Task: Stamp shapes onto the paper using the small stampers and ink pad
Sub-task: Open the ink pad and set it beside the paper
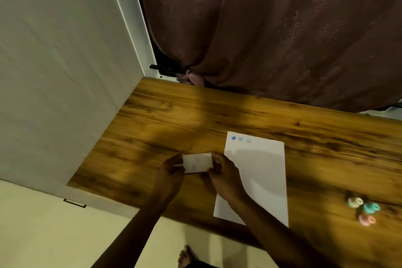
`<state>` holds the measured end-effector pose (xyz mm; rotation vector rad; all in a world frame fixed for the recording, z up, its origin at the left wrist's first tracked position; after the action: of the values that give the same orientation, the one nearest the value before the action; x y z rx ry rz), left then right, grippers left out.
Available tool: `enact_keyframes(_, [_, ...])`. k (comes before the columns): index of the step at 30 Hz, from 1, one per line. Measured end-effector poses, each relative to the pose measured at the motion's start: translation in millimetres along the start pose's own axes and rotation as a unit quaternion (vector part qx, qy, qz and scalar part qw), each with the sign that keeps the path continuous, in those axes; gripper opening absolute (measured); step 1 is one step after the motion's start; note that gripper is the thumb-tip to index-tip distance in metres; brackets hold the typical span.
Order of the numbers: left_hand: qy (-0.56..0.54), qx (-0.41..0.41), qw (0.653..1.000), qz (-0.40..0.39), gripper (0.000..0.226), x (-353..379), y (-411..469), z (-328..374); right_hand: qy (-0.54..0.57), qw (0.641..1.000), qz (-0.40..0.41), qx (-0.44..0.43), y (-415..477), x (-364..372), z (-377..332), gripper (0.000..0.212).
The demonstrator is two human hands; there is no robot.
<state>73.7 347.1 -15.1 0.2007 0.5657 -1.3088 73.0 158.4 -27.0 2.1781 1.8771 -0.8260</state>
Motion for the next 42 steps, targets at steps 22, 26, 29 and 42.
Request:
enact_keyframes(22, [0.250, 0.229, 0.938, -0.071, 0.059, 11.6, 17.6, -30.1, -0.084, 0.995, 0.043, -0.016, -10.9, 38.0, 14.7, 0.063])
enact_keyframes(26, [0.308, 0.271, 0.904, -0.115, 0.056, 22.9, 21.1, -29.9, -0.097, 0.993, 0.054, -0.026, -10.7, 35.9, 15.8, 0.063])
enact_keyframes(29, [0.329, 0.279, 0.892, -0.134, 0.053, 26.4, 25.4, -31.2, -0.102, 0.993, 0.056, -0.035, -10.6, 35.9, 14.6, 0.062])
enact_keyframes(42, [0.333, 0.313, 0.867, -0.200, 0.048, 28.4, 33.3, -12.3, -0.151, 0.982, 0.095, -0.061, -14.6, 36.2, 11.5, 0.061])
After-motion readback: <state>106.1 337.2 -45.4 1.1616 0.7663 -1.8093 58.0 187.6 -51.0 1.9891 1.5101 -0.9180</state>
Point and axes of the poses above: each hand's wrist, its own y-axis towards the middle knuckle, its own x-axis out of the palm, z = x × y, the point moved 9 cm from there along y, towards the middle knuckle, and after that the axes turned 11 degrees about z, right-handed, at the moved point
